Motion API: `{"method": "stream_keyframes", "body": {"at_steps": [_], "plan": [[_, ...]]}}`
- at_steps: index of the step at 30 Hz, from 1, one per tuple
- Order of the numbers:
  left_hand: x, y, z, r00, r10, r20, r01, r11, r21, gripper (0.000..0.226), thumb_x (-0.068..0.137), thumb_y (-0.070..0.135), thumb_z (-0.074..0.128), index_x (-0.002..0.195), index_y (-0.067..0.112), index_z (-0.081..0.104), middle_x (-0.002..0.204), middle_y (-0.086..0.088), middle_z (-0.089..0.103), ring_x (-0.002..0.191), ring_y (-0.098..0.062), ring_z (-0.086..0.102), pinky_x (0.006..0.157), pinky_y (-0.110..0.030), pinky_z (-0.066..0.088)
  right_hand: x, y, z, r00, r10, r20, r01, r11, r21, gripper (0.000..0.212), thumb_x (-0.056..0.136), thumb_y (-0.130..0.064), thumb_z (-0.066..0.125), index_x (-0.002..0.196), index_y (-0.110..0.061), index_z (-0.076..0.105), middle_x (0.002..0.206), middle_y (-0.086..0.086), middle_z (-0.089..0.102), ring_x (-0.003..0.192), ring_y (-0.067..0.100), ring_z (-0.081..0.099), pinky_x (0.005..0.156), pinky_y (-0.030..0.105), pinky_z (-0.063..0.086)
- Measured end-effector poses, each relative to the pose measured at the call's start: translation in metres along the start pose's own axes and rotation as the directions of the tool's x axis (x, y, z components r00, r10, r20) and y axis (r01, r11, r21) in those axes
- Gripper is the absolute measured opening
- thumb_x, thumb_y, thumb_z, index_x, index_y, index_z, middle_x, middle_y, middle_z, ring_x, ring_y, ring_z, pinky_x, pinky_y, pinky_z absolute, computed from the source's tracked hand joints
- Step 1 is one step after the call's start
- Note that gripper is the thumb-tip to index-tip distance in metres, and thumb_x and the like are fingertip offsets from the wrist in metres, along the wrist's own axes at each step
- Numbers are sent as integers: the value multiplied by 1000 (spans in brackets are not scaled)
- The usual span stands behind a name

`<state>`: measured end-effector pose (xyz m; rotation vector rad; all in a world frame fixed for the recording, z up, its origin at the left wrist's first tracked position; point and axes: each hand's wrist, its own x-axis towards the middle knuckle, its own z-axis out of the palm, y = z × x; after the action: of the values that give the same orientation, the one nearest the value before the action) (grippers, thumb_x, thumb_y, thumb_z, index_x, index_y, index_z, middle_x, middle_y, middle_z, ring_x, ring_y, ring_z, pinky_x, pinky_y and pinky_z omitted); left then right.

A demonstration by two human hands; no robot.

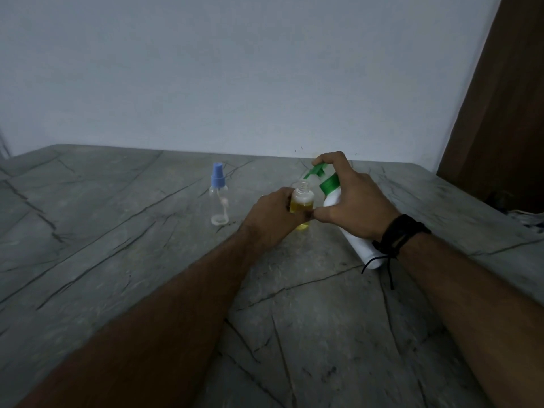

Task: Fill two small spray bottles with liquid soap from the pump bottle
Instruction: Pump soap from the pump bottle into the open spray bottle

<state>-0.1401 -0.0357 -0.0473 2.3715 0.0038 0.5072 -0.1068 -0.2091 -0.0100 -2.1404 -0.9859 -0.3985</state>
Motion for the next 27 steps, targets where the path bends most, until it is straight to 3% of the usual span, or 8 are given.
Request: {"method": "stream_keyframes", "body": {"at_steps": [4, 10, 16, 21, 27], "plan": [[-1, 1, 0, 1000, 3, -5, -3, 1000, 2, 60, 81, 52, 70, 129, 19, 57, 120, 0, 68, 103, -13, 63, 91, -30, 51, 1, 1, -1, 1000, 12, -1, -12, 1000, 4, 70, 66, -18, 83, 120, -34, 41, 95, -1, 68, 78, 19, 68, 71, 46, 59], [-1, 1, -1, 1000, 4, 3, -4, 1000, -3, 58, 81, 51, 71, 128, 19, 58, 117, 1, 68, 101, -12, 63, 89, -29, 51, -1, -1, -1, 1000, 2, -1, -2, 1000, 1, 78, 68, -18, 82, 131, -37, 41, 97, -2, 68, 79, 18, 67, 72, 41, 59], [-1, 0, -1, 1000, 11, -5, -11, 1000, -3, 58, 81, 52, 70, 129, 21, 58, 119, 1, 68, 102, -13, 62, 92, -31, 51, -1, -1, -1, 1000, 16, 11, -16, 1000, -4, 72, 67, -18, 83, 123, -34, 41, 97, -3, 67, 79, 17, 68, 73, 43, 59], [-2, 0, -1, 1000, 10, -2, -10, 1000, -24, 58, 81, 51, 71, 128, 21, 58, 118, 1, 68, 102, -12, 63, 92, -32, 52, -2, -2, -1, 1000, 7, 11, -7, 1000, -9, 77, 68, -18, 83, 130, -36, 41, 97, -2, 68, 79, 18, 68, 73, 42, 59], [-1, 1, -2, 1000, 14, -3, -14, 1000, -9, 57, 82, 50, 71, 128, 21, 58, 119, 1, 67, 101, -12, 62, 90, -29, 51, 0, -3, -1, 1000, 13, 18, -13, 1000, 1, 72, 67, -17, 84, 123, -32, 41, 98, -3, 68, 80, 16, 68, 73, 41, 59]]}}
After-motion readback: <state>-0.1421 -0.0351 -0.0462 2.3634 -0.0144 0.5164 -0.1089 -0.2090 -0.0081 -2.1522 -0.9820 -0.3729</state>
